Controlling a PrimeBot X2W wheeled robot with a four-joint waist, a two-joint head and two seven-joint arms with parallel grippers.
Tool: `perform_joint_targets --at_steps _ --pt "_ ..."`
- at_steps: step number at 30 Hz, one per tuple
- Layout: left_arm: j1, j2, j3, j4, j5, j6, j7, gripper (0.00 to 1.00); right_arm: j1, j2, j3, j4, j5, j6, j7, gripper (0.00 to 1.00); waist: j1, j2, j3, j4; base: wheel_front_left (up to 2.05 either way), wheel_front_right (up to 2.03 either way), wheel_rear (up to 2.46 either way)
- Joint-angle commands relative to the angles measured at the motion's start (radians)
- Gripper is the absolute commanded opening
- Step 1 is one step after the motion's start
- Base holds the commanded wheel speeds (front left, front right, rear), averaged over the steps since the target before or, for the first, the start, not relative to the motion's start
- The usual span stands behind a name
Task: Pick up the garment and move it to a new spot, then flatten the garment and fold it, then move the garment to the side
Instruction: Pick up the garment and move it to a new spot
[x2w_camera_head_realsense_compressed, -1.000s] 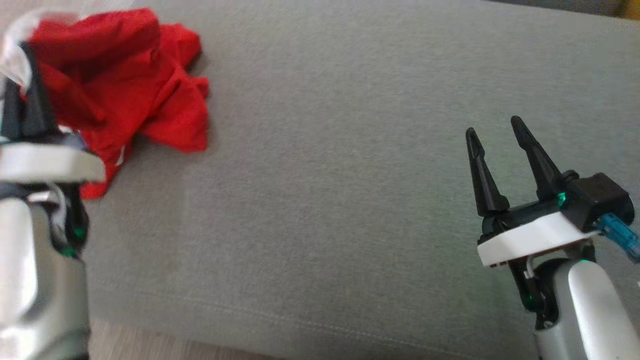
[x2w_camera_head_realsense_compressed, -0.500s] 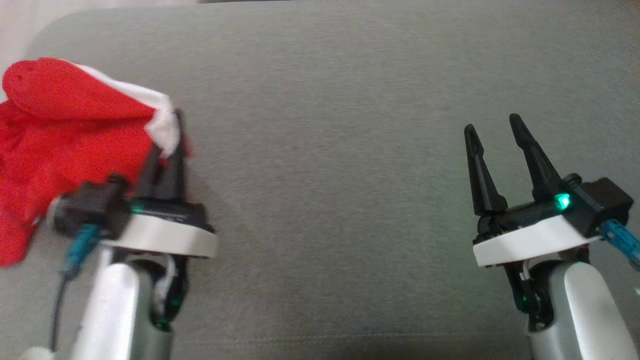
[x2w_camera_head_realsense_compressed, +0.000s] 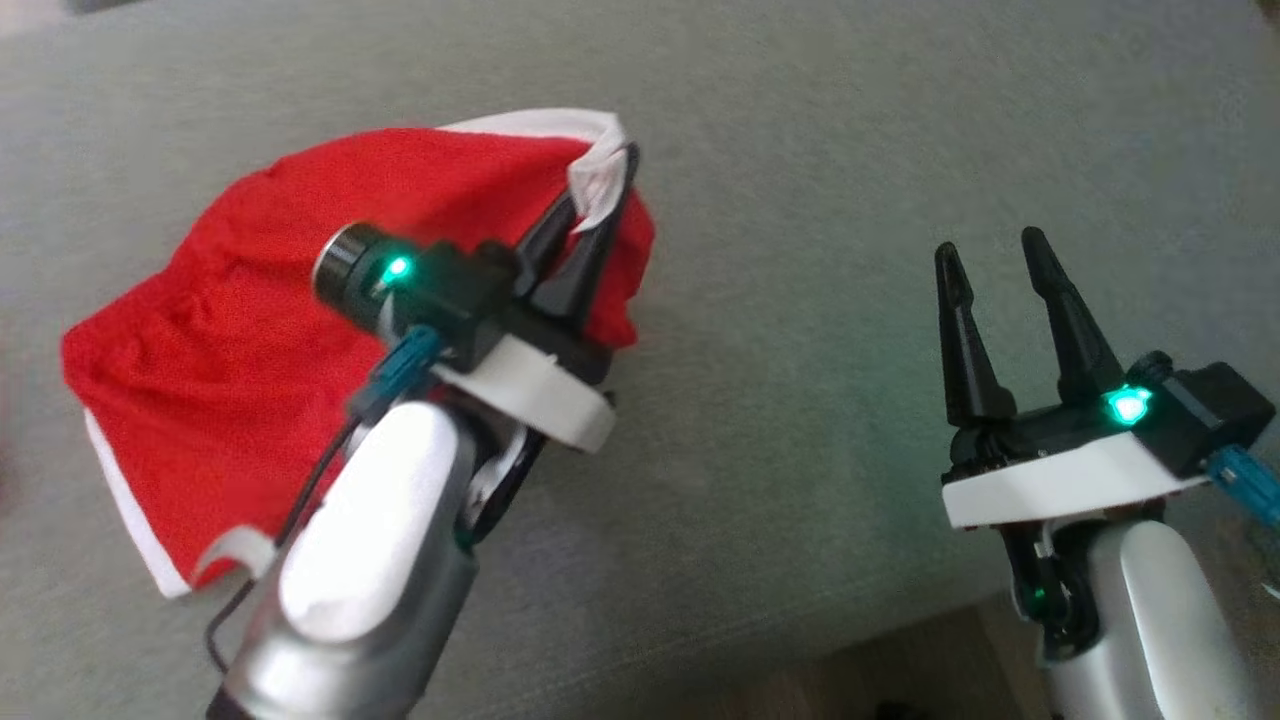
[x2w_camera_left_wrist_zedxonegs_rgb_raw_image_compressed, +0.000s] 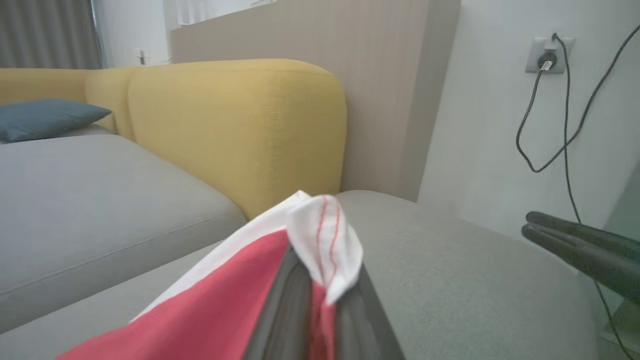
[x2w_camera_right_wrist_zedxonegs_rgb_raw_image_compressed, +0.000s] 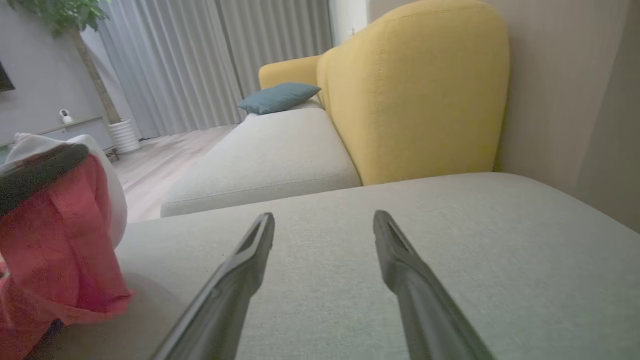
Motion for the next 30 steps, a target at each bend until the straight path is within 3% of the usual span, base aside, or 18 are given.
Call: perform_joint_targets --at_steps 1,9,10,11,12,20,30 --pt "-0.056 -0.002 0.005 -0.015 -0.011 -0.002 -0.010 0.00 -0.026 0.003 0.023 -0.025 0.017 0.004 -0.016 1.00 0.0000 -0.0001 0.074 -0.078 0.00 0.00 0.00" --pt "-0.114 -0.003 -0.103 0.136 -0.066 0.019 0.024 0.00 -0.039 0.003 0.028 0.007 0.046 0.004 -0.055 1.00 0.0000 -0.0001 0.147 -0.110 0.00 0.00 0.00" --pt "-0.118 -0.003 -0.111 0.159 -0.067 0.019 0.032 0.25 -0.041 0.003 0.028 0.010 0.047 0.004 -0.058 1.00 0.0000 -0.0001 0.151 -0.105 0.00 0.00 0.00" --pt "-0.122 -0.003 -0.119 0.178 -0.066 0.018 0.035 0.66 -0.044 0.003 0.028 0.013 0.047 0.004 -0.059 1.00 0.0000 -0.0001 0.153 -0.099 0.00 0.00 0.00" --pt "-0.127 -0.003 -0.127 0.192 -0.062 0.018 0.033 1.00 -0.048 0.003 0.028 0.015 0.046 0.004 -0.060 1.00 0.0000 -0.0001 0.155 -0.092 0.00 0.00 0.00" --pt "-0.115 0.008 -0.156 0.220 -0.031 0.041 -0.027 1.00 -0.057 0.003 0.016 0.027 0.026 0.004 -0.053 1.00 0.0000 -0.0001 0.114 0.000 0.00 0.00 0.00" --pt "-0.026 0.078 -0.053 0.135 -0.042 0.151 -0.101 1.00 -0.041 0.003 -0.014 0.004 -0.017 0.004 -0.007 1.00 0.0000 -0.0001 0.035 0.153 0.00 0.00 0.00"
